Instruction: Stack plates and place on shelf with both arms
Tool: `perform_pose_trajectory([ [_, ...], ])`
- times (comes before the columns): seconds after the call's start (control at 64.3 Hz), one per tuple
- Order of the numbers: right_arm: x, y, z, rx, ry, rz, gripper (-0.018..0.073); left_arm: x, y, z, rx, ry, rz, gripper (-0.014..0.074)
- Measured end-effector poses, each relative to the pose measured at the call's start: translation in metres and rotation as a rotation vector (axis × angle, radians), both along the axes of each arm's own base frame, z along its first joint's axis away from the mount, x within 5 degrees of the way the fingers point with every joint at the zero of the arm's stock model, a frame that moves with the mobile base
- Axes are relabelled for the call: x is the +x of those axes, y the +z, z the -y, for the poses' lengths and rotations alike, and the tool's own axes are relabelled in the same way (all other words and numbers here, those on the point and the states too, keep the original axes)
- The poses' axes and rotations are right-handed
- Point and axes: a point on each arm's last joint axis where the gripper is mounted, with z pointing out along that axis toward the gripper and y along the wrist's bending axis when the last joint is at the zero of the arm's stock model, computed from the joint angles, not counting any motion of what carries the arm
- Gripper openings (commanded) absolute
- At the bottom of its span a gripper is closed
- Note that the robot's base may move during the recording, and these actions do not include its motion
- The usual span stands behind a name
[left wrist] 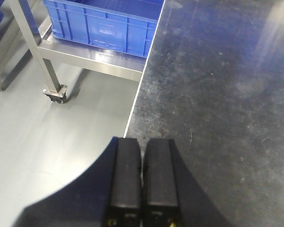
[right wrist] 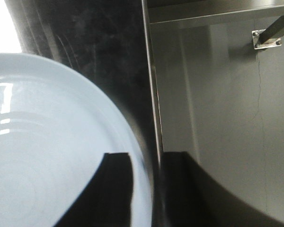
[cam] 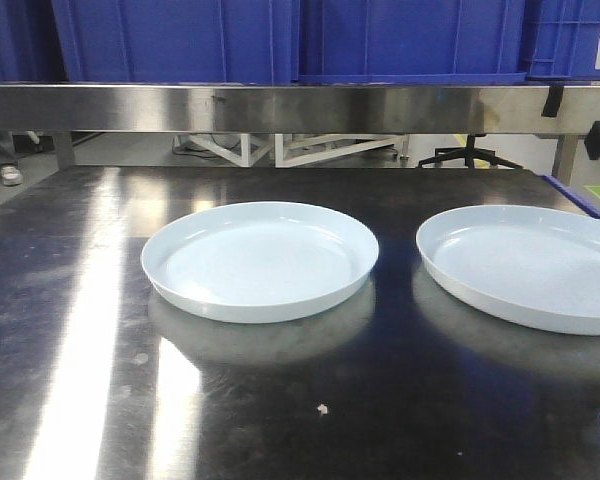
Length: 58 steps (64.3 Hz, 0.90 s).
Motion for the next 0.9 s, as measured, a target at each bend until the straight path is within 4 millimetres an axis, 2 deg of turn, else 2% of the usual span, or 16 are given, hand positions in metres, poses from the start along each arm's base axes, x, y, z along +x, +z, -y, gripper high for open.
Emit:
perform_pose_trajectory([
  [0.311,0.0,0.0,0.0,0.0,0.0,-0.002,0.0404,0.0,0.0,0.0,0.0,0.0,0.0,0.0097],
  [0.529,0.003,-0.01,0.0,0.001,0.0,-0.033,0.04,0.0,0.0,0.0,0.0,0.0,0.0,0.0097],
  [0.638,0.004,-0.013,0.0,0.002,0.0,-0.044,0.0313,0.0,0.0,0.0,0.0,0.0,0.0,0.0097],
  [0.793,0.004,-0.013,0.0,0.002,0.0,-0.045,0.0042,0.0,0.0,0.0,0.0,0.0,0.0,0.0097],
  [0.902,0.004,-0.012,0.0,0.001,0.002,-0.041,0.0057,0.0,0.0,0.0,0.0,0.0,0.0,0.0097],
])
